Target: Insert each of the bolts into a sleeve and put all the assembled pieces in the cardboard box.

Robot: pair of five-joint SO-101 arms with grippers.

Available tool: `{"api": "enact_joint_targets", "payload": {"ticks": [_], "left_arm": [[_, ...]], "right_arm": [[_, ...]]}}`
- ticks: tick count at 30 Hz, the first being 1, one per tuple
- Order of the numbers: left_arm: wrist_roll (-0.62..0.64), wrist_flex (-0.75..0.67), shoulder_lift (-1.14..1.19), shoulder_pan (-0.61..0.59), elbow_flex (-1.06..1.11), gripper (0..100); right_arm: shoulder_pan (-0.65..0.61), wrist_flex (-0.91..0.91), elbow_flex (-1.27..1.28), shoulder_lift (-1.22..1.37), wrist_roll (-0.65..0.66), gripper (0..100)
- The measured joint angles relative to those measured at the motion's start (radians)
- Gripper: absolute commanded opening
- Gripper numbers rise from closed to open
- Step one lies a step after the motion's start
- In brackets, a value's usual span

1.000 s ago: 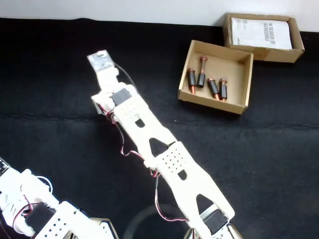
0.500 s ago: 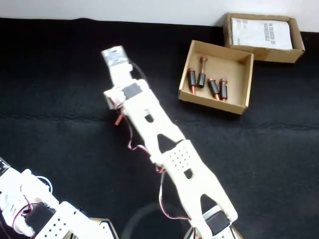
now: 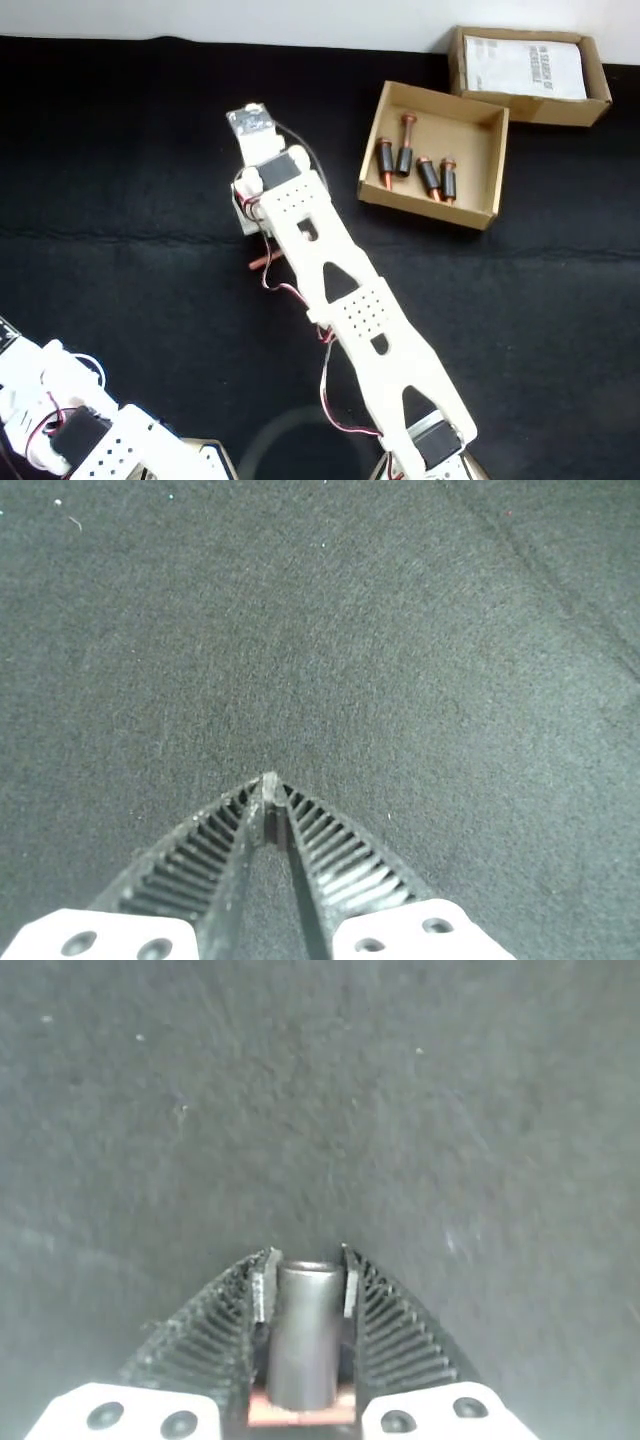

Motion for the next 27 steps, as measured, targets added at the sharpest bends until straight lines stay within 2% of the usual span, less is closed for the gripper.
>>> {"api": "enact_joint_targets", "payload": {"ticks": [4, 9, 27], "left_arm": [[0.0, 0.0, 0.0, 0.0, 0.0, 1], [0.0, 0.0, 0.0, 0.0, 0.0, 1], [0.0, 0.0, 0.0, 0.037, 0.0, 1]], "right_arm": [[0.008, 0.083, -0.08, -0.006, 0.0, 0.7], [0.066, 0.098, -0.08, -0.072, 0.0, 0.7], [0.304, 0.101, -0.081, -0.749, 0.003, 0.6]]}}
